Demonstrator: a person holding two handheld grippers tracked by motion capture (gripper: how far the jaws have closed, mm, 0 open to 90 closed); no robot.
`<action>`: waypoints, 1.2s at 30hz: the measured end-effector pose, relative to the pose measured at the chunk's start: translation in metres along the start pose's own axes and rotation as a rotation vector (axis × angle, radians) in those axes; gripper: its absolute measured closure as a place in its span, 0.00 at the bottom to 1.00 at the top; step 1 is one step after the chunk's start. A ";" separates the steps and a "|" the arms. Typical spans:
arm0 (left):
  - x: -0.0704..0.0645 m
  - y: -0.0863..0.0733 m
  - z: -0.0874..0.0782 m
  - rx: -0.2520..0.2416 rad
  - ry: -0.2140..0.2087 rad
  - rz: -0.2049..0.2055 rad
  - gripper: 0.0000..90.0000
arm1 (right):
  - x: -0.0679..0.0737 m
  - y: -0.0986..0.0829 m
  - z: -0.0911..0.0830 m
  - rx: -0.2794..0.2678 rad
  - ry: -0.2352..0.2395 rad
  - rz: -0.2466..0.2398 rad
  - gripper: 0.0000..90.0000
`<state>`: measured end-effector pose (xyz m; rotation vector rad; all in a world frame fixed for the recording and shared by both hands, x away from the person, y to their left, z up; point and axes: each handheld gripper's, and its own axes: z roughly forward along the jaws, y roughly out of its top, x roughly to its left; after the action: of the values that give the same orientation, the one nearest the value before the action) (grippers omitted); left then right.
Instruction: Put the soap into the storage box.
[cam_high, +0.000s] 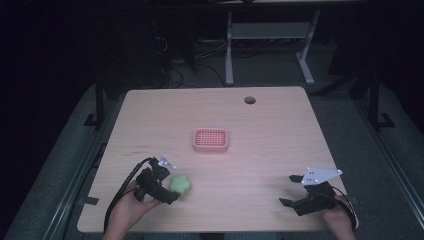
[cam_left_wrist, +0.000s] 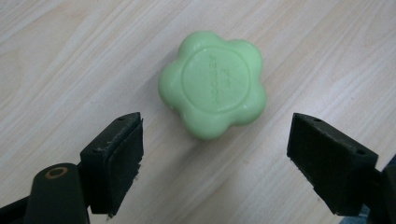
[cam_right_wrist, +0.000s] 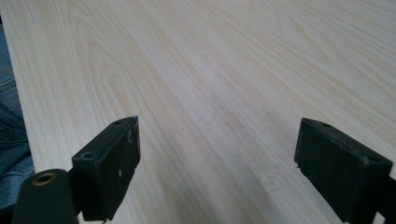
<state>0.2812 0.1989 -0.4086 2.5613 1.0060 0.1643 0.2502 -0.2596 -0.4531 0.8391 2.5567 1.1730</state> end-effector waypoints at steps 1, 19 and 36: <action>-0.001 0.002 0.001 0.004 -0.002 -0.010 0.21 | 0.000 0.000 0.000 0.000 0.001 -0.001 0.15; -0.003 0.021 0.016 0.049 0.014 -0.024 0.21 | 0.000 0.000 0.001 -0.001 0.005 -0.007 0.15; -0.006 0.032 0.032 0.094 0.036 -0.053 0.22 | 0.001 0.000 0.001 -0.005 0.007 -0.015 0.15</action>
<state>0.3045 0.1639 -0.4254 2.6215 1.1185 0.1524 0.2503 -0.2583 -0.4536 0.8144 2.5601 1.1802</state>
